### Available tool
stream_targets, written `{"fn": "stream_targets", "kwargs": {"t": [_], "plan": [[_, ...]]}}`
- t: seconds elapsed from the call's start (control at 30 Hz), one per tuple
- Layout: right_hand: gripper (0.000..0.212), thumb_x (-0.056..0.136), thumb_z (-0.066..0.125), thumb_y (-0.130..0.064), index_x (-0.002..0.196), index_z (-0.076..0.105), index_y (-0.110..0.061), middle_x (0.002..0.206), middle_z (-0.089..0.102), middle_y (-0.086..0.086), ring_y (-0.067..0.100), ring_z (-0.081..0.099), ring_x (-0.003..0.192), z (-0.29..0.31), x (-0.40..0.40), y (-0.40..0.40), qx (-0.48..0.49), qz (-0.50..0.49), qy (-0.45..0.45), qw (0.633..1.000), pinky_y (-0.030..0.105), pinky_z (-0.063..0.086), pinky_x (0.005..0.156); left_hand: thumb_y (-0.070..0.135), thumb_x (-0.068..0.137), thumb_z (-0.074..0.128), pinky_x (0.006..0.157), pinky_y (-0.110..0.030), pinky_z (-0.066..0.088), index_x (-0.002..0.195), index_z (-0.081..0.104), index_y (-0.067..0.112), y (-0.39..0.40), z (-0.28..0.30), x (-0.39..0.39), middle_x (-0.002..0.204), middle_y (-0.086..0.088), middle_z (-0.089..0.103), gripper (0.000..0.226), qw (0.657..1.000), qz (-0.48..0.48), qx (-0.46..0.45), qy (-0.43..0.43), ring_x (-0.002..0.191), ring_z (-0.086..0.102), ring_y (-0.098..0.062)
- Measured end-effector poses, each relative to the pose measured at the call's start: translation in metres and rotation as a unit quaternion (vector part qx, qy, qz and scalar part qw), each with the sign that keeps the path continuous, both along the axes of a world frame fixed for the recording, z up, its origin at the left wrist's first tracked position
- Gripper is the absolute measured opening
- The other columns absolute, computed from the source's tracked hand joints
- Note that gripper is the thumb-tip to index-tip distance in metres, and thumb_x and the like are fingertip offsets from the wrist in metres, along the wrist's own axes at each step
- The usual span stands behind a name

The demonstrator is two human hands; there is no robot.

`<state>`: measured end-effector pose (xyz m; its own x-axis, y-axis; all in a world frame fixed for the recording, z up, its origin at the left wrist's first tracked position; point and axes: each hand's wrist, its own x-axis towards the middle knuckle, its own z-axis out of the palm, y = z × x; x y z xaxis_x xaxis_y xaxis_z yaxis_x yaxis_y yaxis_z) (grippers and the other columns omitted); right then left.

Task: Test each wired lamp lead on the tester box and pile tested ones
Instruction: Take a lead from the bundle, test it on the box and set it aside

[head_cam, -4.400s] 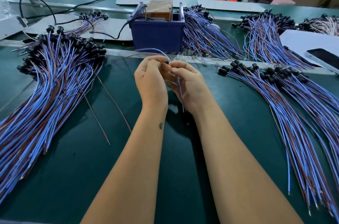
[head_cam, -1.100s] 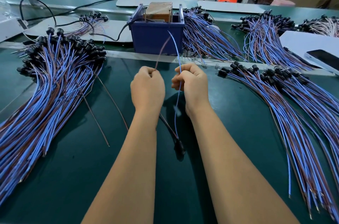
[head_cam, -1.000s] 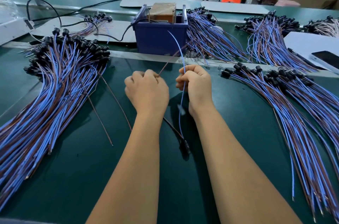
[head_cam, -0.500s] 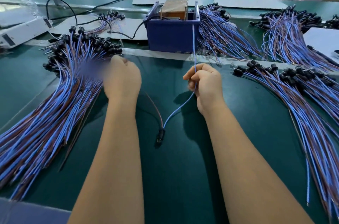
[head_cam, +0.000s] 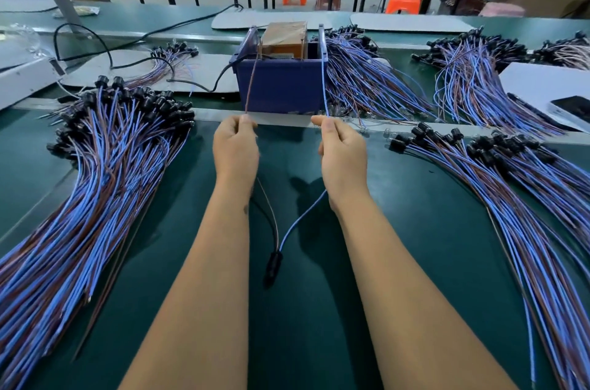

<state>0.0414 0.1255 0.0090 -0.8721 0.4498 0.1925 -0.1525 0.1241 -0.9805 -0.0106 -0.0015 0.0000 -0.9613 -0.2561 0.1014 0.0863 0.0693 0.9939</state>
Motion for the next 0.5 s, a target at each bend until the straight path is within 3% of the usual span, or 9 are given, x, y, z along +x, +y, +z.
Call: {"fn": "stream_targets", "kwargs": {"t": [0.13, 0.2, 0.27, 0.33, 0.4, 0.47, 0.5], "plan": [[0.032, 0.103, 0.041, -0.012, 0.128, 0.061, -0.011, 0.089, 0.052, -0.005, 0.012, 0.045, 0.083, 0.005, -0.024, -0.008, -0.026, -0.017, 0.001, 1.000, 0.025, 0.037, 0.079, 0.027, 0.104, 0.035, 0.050, -0.024, 0.034, 0.084, 0.053, 0.027, 0.002, -0.004, -0.004, 0.064, 0.008, 0.044, 0.027, 1.000, 0.000, -0.010, -0.003, 0.052, 0.038, -0.008], [0.035, 0.102, 0.041, -0.007, 0.133, 0.057, -0.011, 0.098, 0.049, 0.000, 0.016, 0.042, 0.091, 0.001, -0.029, -0.015, -0.055, -0.024, 0.008, 0.998, 0.027, 0.035, 0.082, 0.030, 0.104, 0.036, 0.046, -0.022, 0.032, 0.086, 0.052, 0.028, 0.004, -0.006, -0.003, 0.062, 0.009, 0.042, 0.025, 1.000, -0.010, -0.001, 0.012, 0.049, 0.035, -0.007], [0.036, 0.101, 0.041, -0.009, 0.133, 0.058, -0.013, 0.103, 0.055, -0.002, 0.011, 0.049, 0.089, -0.006, -0.029, -0.017, -0.057, -0.035, 0.004, 0.998, 0.019, 0.038, 0.079, 0.029, 0.104, 0.036, 0.047, -0.024, 0.032, 0.087, 0.050, 0.027, 0.006, -0.006, 0.000, 0.063, 0.008, 0.043, 0.022, 1.000, -0.014, -0.008, 0.025, 0.050, 0.035, -0.007], [0.036, 0.102, 0.042, -0.012, 0.133, 0.059, -0.016, 0.114, 0.060, -0.009, -0.005, 0.055, 0.092, -0.011, -0.027, -0.015, -0.031, -0.046, -0.002, 0.998, 0.003, 0.039, 0.076, 0.027, 0.104, 0.036, 0.047, -0.022, 0.033, 0.087, 0.048, 0.026, 0.009, -0.006, 0.002, 0.063, 0.008, 0.046, 0.022, 0.999, -0.006, -0.015, 0.036, 0.048, 0.036, -0.005], [0.036, 0.102, 0.043, -0.013, 0.134, 0.059, -0.017, 0.123, 0.062, -0.011, -0.006, 0.055, 0.101, -0.010, -0.026, -0.009, -0.016, -0.056, -0.007, 0.998, -0.003, 0.037, 0.078, 0.026, 0.105, 0.035, 0.045, -0.019, 0.034, 0.086, 0.047, 0.026, 0.011, -0.007, 0.003, 0.064, 0.007, 0.048, 0.022, 0.999, 0.001, -0.025, 0.041, 0.045, 0.037, -0.002], [0.036, 0.101, 0.044, -0.014, 0.134, 0.059, -0.018, 0.126, 0.062, -0.011, 0.003, 0.056, 0.105, -0.008, -0.027, -0.003, -0.013, -0.064, -0.010, 0.998, 0.006, 0.041, 0.087, 0.025, 0.105, 0.035, 0.046, -0.020, 0.034, 0.085, 0.046, 0.026, 0.013, -0.007, 0.003, 0.064, 0.006, 0.049, 0.022, 0.999, 0.002, -0.035, 0.038, 0.045, 0.037, -0.001], [0.037, 0.101, 0.044, -0.013, 0.134, 0.059, -0.018, 0.127, 0.061, -0.012, 0.007, 0.056, 0.100, -0.008, -0.027, 0.000, -0.013, -0.067, -0.010, 0.998, 0.017, 0.044, 0.091, 0.025, 0.105, 0.035, 0.048, -0.022, 0.034, 0.086, 0.046, 0.026, 0.013, -0.007, 0.003, 0.064, 0.006, 0.049, 0.022, 0.999, 0.003, -0.036, 0.035, 0.046, 0.038, -0.003]]}}
